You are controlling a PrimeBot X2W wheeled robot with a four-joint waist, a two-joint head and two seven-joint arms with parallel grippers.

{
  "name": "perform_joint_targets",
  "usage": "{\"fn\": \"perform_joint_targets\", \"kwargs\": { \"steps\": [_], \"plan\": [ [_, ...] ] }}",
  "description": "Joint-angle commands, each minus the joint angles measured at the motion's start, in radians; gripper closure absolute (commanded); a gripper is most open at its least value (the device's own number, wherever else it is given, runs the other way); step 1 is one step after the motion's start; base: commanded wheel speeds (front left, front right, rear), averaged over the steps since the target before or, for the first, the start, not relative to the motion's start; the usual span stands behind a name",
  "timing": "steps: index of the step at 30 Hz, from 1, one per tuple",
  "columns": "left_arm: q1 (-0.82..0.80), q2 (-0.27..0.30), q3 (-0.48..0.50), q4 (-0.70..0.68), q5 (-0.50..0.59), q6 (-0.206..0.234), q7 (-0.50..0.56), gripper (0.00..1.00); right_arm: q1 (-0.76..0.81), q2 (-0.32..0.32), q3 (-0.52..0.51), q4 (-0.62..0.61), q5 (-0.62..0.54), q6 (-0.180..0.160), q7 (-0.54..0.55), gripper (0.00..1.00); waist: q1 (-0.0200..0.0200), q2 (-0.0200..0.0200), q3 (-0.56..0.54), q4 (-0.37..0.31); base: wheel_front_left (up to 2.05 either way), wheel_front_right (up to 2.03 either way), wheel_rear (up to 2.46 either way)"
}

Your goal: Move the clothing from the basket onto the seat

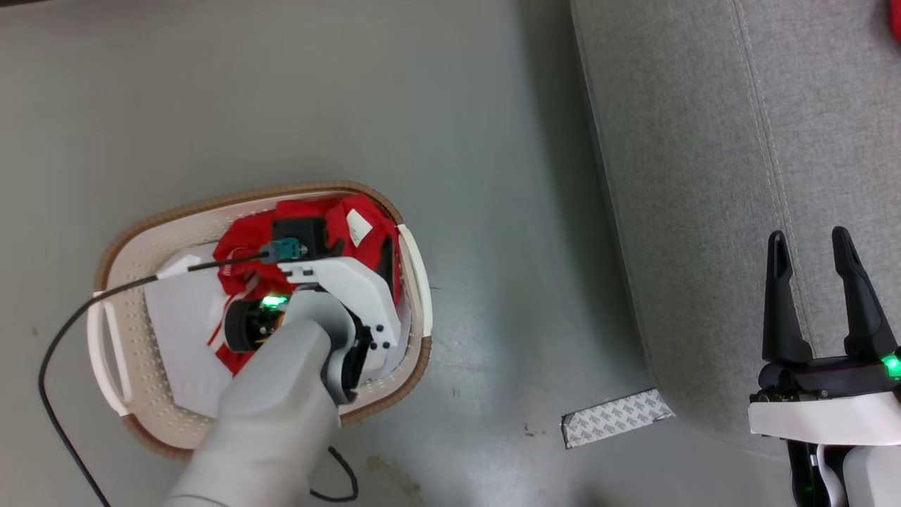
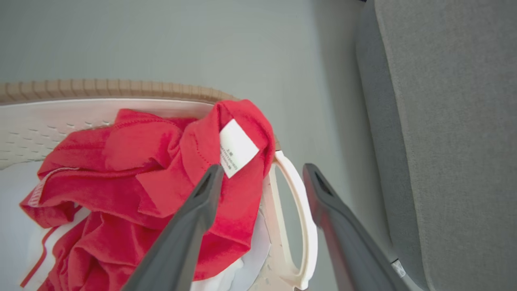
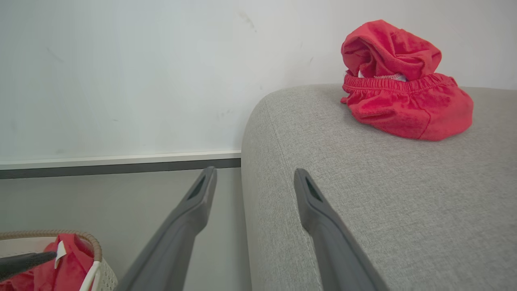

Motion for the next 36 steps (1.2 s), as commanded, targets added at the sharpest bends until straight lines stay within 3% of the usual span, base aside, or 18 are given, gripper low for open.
{"fn": "perform_joint_targets", "kwargs": {
  "steps": [1,11,36],
  "plan": [
    [-0.012,0.007,0.000,0.005,-0.006,0.005,-0.009,0.00,-0.011,0.002,0.000,0.001,0.012,-0.002,0.000,0.00,-0.0003,0.0000,0.004,-0.004,0.00,0.00,0.00],
    [-0.089,0.007,-0.018,0.108,-0.046,0.033,-0.019,0.00,-0.025,0.002,0.021,0.002,0.027,-0.002,0.000,0.00,-0.0003,0.0000,0.034,-0.030,0.00,0.00,0.00],
    [-0.236,0.032,-0.078,0.275,-0.002,0.077,-0.034,0.00,-0.074,0.002,0.039,-0.015,0.065,-0.002,0.000,0.00,-0.0003,0.0000,0.208,-0.069,0.00,0.00,0.00]
  ]
}}
